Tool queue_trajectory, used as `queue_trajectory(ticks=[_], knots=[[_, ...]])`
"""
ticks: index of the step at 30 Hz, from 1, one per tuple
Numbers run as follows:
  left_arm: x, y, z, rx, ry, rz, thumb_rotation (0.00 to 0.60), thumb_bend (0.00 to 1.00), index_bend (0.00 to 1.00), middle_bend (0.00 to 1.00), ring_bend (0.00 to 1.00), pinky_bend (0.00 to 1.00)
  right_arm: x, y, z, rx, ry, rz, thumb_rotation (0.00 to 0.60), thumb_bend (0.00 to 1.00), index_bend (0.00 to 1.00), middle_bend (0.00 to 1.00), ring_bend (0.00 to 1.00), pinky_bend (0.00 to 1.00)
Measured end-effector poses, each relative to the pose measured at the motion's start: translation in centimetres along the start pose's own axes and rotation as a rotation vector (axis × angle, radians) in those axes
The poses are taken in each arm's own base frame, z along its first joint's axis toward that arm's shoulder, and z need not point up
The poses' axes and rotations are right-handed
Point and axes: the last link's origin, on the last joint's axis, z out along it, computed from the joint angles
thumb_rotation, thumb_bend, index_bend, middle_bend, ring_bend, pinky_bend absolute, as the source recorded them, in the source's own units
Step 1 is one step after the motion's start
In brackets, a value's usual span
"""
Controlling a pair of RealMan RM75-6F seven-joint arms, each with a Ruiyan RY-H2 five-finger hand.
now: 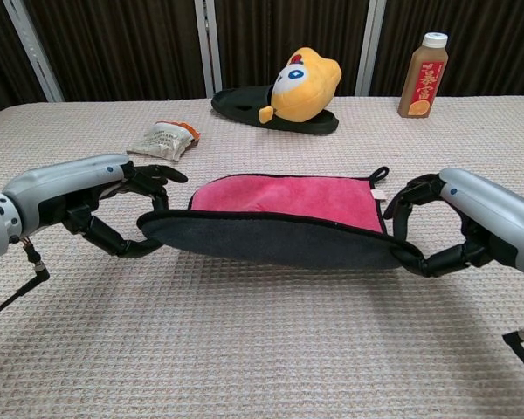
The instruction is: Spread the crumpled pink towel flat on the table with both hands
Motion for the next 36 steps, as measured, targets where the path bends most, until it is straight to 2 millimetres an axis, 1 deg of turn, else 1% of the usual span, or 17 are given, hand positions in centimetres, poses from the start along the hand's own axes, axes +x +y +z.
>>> queue_trajectory(ticks=[2, 3, 4, 5, 6, 7, 8, 11, 13, 16, 20, 24, 26, 29, 31, 35, 36], knots=[[-0.2, 0.0, 0.0, -0.001, -0.008, 0.001, 0.600, 0.47, 0.63, 0.03, 0.00, 0.00, -0.2, 0.0, -0.1, -0.001, -0.009, -0.001, 0.600, 0.64, 0.67, 0.33, 0.10, 0.11], [-0.3, -0.1, 0.0, -0.002, -0.011, 0.002, 0.600, 0.44, 0.58, 0.02, 0.00, 0.00, -0.3, 0.1, -0.1, -0.002, -0.015, -0.003, 0.600, 0.64, 0.63, 0.32, 0.09, 0.11], [-0.4, -0.1, 0.0, -0.001, -0.017, 0.005, 0.600, 0.38, 0.52, 0.01, 0.00, 0.00, -0.4, 0.1, -0.2, -0.004, -0.022, -0.006, 0.600, 0.64, 0.56, 0.31, 0.08, 0.11], [-0.5, -0.2, -0.1, -0.001, -0.022, 0.008, 0.600, 0.36, 0.49, 0.01, 0.00, 0.00, -0.5, 0.2, -0.3, -0.006, -0.031, -0.012, 0.600, 0.64, 0.49, 0.29, 0.06, 0.10], [-0.5, -0.2, -0.1, -0.001, -0.028, 0.012, 0.600, 0.31, 0.42, 0.00, 0.00, 0.00, -0.5, 0.2, -0.4, -0.008, -0.037, -0.019, 0.600, 0.64, 0.43, 0.27, 0.05, 0.10], [-0.6, -0.3, -0.1, 0.000, -0.036, 0.018, 0.600, 0.27, 0.35, 0.00, 0.00, 0.00, -0.6, 0.3, -0.4, -0.010, -0.045, -0.025, 0.600, 0.63, 0.36, 0.24, 0.03, 0.09], [-0.6, -0.4, -0.2, 0.001, -0.042, 0.022, 0.600, 0.24, 0.28, 0.00, 0.00, 0.00, -0.7, 0.4, -0.5, -0.014, -0.058, -0.034, 0.600, 0.61, 0.30, 0.22, 0.02, 0.08], [-0.6, -0.8, -0.3, 0.007, -0.062, 0.035, 0.600, 0.20, 0.12, 0.00, 0.00, 0.00, -0.9, 0.7, -1.0, -0.021, -0.087, -0.051, 0.600, 0.56, 0.19, 0.16, 0.00, 0.05], [-0.6, -1.0, -0.4, 0.010, -0.075, 0.042, 0.600, 0.18, 0.05, 0.00, 0.00, 0.00, -1.0, 0.8, -1.2, -0.023, -0.097, -0.058, 0.600, 0.50, 0.10, 0.12, 0.00, 0.03], [-0.5, -1.2, -0.5, 0.012, -0.091, 0.053, 0.600, 0.15, 0.01, 0.00, 0.00, 0.00, -1.0, 1.0, -1.5, -0.027, -0.119, -0.074, 0.600, 0.43, 0.01, 0.06, 0.00, 0.00], [-0.5, -1.1, -0.7, 0.007, -0.109, 0.068, 0.600, 0.08, 0.00, 0.00, 0.00, 0.00, -0.9, 1.5, -1.9, -0.037, -0.134, -0.103, 0.600, 0.36, 0.00, 0.01, 0.00, 0.00], [-0.2, -1.2, -0.9, 0.002, -0.115, 0.093, 0.600, 0.02, 0.00, 0.00, 0.00, 0.00, -0.2, 2.0, -2.1, -0.048, -0.133, -0.090, 0.600, 0.35, 0.00, 0.00, 0.00, 0.00], [0.0, -1.3, -0.9, -0.003, -0.111, 0.119, 0.600, 0.02, 0.00, 0.00, 0.00, 0.00, 0.5, 2.3, -2.2, -0.051, -0.120, -0.077, 0.600, 0.35, 0.00, 0.00, 0.00, 0.00], [0.3, -1.4, -1.0, -0.012, -0.098, 0.175, 0.600, 0.04, 0.00, 0.00, 0.00, 0.00, 1.5, 2.7, -2.4, -0.050, -0.092, -0.044, 0.600, 0.35, 0.00, 0.00, 0.00, 0.00], [0.6, -1.5, -1.0, -0.019, -0.081, 0.228, 0.600, 0.11, 0.00, 0.00, 0.00, 0.00, 2.3, 3.2, -2.5, -0.048, -0.072, -0.029, 0.600, 0.35, 0.00, 0.00, 0.00, 0.00], [1.0, -1.7, -0.8, -0.025, -0.044, 0.348, 0.600, 0.33, 0.00, 0.00, 0.00, 0.00, 3.8, 4.3, -2.9, -0.049, -0.038, 0.003, 0.600, 0.35, 0.00, 0.00, 0.00, 0.00], [1.1, -1.8, -0.7, -0.024, -0.037, 0.373, 0.600, 0.36, 0.00, 0.00, 0.00, 0.00, 4.2, 4.5, -3.0, -0.049, -0.032, 0.009, 0.600, 0.35, 0.00, 0.00, 0.00, 0.00]])
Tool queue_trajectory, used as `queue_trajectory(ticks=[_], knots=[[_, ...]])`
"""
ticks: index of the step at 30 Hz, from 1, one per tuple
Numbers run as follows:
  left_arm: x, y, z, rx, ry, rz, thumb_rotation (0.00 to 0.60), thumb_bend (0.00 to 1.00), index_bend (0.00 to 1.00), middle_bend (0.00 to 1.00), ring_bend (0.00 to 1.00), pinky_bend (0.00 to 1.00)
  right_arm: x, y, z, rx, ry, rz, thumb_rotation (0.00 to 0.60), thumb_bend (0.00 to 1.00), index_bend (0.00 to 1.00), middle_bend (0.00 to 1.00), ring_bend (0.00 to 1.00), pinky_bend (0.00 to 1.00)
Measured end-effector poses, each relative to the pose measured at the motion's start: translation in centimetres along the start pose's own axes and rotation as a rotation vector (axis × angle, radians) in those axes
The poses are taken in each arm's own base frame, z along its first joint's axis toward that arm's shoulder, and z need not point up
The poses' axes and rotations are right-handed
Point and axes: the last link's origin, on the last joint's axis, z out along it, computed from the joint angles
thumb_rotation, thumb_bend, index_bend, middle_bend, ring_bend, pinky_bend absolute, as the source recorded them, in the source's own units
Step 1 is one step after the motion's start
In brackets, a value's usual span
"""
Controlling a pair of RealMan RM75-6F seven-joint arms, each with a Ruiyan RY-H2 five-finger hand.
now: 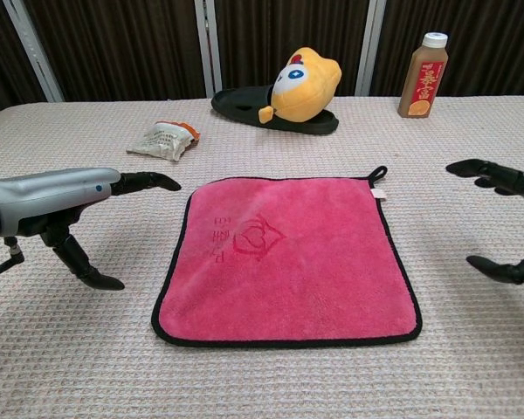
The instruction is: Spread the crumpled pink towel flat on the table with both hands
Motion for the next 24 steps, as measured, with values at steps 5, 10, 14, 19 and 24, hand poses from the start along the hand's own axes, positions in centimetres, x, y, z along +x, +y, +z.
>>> queue_trajectory(ticks=[5, 10, 14, 19, 24], knots=[[0.4, -0.4, 1.1, 0.030, 0.011, 0.095, 0.600, 0.51, 0.00, 0.00, 0.00, 0.00, 1.4, 1.3, -0.4, 0.013, 0.039, 0.018, 0.600, 0.35, 0.00, 0.00, 0.00, 0.00], [0.7, -0.4, 3.0, 0.065, -0.002, 0.162, 0.600, 0.56, 0.00, 0.00, 0.00, 0.00, 2.3, 2.1, -0.6, 0.040, 0.068, -0.007, 0.600, 0.35, 0.00, 0.00, 0.00, 0.00], [0.7, -0.2, 4.8, 0.100, -0.018, 0.199, 0.600, 0.59, 0.01, 0.00, 0.00, 0.00, 3.2, 2.0, -0.5, 0.054, 0.095, 0.010, 0.600, 0.35, 0.00, 0.00, 0.00, 0.00], [0.4, 0.6, 6.9, 0.134, -0.053, 0.231, 0.600, 0.60, 0.04, 0.00, 0.00, 0.00, 3.6, 2.2, 0.0, 0.050, 0.107, 0.043, 0.600, 0.35, 0.00, 0.00, 0.00, 0.00], [-0.2, 1.1, 8.0, 0.150, -0.084, 0.284, 0.600, 0.60, 0.04, 0.00, 0.00, 0.00, 3.5, 2.6, 0.4, 0.043, 0.098, 0.062, 0.600, 0.35, 0.00, 0.00, 0.00, 0.00]])
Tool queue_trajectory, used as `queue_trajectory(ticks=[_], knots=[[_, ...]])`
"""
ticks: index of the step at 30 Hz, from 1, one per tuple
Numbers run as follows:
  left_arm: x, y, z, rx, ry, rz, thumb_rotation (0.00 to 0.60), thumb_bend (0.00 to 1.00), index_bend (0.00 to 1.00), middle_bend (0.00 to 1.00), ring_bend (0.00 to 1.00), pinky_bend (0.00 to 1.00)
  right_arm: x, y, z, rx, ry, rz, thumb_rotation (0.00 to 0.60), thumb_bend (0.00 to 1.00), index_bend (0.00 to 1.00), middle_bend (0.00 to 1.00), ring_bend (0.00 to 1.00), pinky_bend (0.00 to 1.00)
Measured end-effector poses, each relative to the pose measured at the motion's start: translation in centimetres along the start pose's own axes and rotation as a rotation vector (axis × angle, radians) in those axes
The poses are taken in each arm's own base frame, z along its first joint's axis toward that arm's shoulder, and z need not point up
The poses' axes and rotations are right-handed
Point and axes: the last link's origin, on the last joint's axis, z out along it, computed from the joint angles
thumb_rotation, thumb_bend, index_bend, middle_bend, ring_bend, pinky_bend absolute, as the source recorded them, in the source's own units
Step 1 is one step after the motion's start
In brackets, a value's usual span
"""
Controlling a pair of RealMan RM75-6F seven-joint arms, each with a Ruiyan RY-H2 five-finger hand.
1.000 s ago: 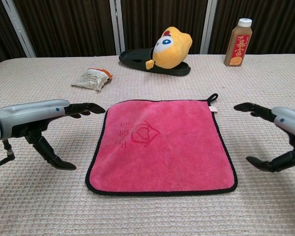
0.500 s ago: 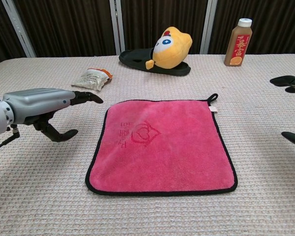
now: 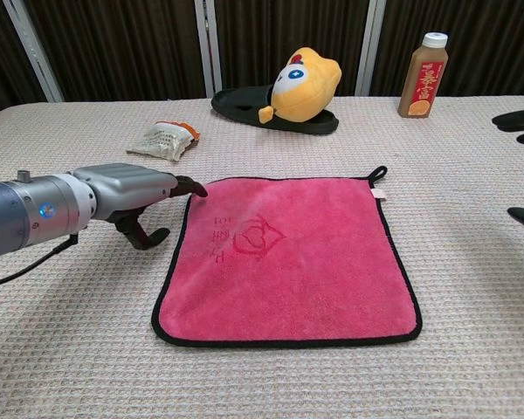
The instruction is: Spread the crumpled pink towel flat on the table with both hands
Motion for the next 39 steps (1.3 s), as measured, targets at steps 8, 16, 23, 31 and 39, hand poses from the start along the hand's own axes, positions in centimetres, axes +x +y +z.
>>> queue_trajectory(ticks=[8, 16, 23, 31, 39], knots=[[-0.7, -0.6, 0.5, 0.024, -0.026, 0.059, 0.600, 0.60, 0.05, 0.00, 0.00, 0.00, -0.5, -0.2, 0.0, 0.015, -0.004, 0.003, 0.600, 0.35, 0.00, 0.00, 0.00, 0.00], [-0.9, -1.3, 0.6, 0.042, -0.036, 0.070, 0.600, 0.60, 0.05, 0.00, 0.00, 0.00, -0.6, -0.4, -0.1, 0.026, 0.006, 0.014, 0.600, 0.35, 0.00, 0.00, 0.00, 0.00], [-0.6, -2.1, 0.8, 0.066, -0.028, 0.069, 0.600, 0.60, 0.05, 0.00, 0.00, 0.00, -0.7, -0.3, -0.1, 0.028, 0.006, 0.018, 0.600, 0.35, 0.00, 0.00, 0.00, 0.00], [-0.1, -2.1, 0.9, 0.064, -0.001, 0.042, 0.600, 0.60, 0.03, 0.00, 0.00, 0.00, -0.7, -0.4, -0.1, 0.032, 0.015, 0.027, 0.600, 0.35, 0.00, 0.00, 0.00, 0.00], [0.4, -1.0, 1.1, 0.022, 0.049, 0.014, 0.600, 0.60, 0.02, 0.00, 0.00, 0.00, -0.7, -0.4, -0.1, 0.032, 0.021, 0.033, 0.600, 0.35, 0.00, 0.00, 0.00, 0.00]])
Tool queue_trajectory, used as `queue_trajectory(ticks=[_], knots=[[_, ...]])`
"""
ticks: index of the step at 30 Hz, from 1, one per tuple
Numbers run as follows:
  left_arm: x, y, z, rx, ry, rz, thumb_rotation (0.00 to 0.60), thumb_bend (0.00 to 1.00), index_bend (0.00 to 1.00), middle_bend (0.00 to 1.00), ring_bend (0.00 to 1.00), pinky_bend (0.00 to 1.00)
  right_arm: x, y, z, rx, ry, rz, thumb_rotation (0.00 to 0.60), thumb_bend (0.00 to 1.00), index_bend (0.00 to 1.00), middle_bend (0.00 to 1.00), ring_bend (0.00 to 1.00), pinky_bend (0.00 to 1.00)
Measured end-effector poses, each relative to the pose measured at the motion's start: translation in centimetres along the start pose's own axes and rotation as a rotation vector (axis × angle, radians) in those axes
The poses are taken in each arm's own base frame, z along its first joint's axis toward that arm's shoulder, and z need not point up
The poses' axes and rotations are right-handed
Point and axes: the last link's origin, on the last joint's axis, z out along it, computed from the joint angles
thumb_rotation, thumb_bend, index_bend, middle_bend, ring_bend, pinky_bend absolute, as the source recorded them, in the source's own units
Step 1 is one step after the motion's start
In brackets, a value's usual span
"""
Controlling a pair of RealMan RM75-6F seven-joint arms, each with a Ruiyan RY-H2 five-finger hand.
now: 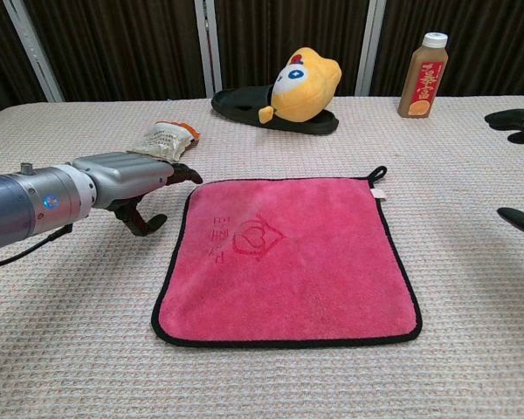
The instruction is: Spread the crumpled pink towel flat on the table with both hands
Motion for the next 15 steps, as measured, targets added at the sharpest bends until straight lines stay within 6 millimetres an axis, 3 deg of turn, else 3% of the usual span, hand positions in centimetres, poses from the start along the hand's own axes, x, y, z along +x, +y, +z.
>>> queue_trajectory(ticks=[15], knots=[[-1.1, 2.1, 1.0, -0.032, -0.046, 0.103, 0.600, 0.60, 0.02, 0.00, 0.00, 0.00, 0.5, 0.0, -0.1, 0.006, 0.019, 0.032, 0.600, 0.35, 0.00, 0.00, 0.00, 0.00]])
